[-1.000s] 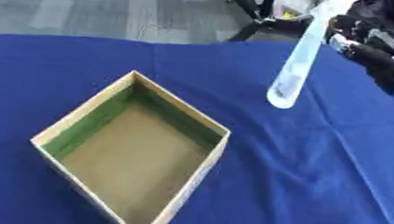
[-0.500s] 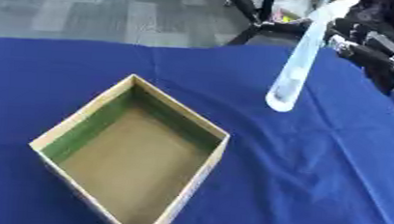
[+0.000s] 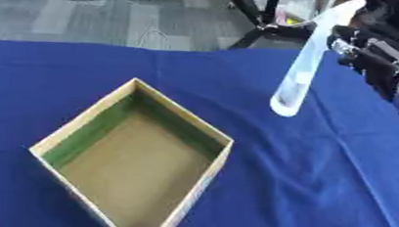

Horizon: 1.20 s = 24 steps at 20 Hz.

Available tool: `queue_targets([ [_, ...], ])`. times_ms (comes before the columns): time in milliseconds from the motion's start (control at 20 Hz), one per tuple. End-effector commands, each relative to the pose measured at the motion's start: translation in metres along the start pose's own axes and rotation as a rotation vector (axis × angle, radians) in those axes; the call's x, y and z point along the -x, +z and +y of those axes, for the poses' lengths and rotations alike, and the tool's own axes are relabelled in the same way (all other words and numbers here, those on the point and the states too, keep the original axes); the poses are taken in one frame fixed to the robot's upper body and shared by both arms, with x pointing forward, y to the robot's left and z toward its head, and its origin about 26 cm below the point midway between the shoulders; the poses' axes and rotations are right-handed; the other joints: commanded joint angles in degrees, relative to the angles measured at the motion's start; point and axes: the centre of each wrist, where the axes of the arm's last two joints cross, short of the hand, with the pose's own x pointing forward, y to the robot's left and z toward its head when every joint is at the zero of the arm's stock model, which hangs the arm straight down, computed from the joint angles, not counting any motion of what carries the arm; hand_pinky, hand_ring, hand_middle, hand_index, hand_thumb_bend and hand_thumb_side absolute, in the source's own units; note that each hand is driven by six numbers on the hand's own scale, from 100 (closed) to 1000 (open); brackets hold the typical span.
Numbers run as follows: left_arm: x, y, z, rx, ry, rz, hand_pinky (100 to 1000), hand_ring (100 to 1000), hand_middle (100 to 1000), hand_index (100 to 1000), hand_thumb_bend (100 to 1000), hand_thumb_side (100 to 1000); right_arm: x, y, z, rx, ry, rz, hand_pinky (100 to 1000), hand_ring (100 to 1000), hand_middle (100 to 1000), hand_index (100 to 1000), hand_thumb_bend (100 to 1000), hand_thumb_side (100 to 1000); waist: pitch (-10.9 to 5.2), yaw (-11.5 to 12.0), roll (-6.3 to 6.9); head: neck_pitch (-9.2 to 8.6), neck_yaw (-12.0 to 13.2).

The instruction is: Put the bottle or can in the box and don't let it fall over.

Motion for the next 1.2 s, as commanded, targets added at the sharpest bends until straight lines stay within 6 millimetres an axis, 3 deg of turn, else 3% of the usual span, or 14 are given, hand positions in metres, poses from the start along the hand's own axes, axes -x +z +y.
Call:
queue_targets([
  [50, -0.010, -0.006, -0.001, 0.016, -0.006, -0.035, 930, 1000, 1000, 731, 513, 589, -0.010, -0.001, -0.010, 0.014, 0.017, -0.018, 993, 1000, 1000, 1000, 100, 542, -0.67, 0.1, 0.10, -0.91, -0.1],
  [1200, -0.011, -0.009, -0.003, 0.026, 0.003, -0.050, 933, 1000, 1000, 730, 509, 592, -0.011, -0.005, -0.022, 0.049, 0.025, -0.024, 994, 1000, 1000, 1000, 100, 548, 0.70, 0.7, 0.75, -3.20, -0.6],
])
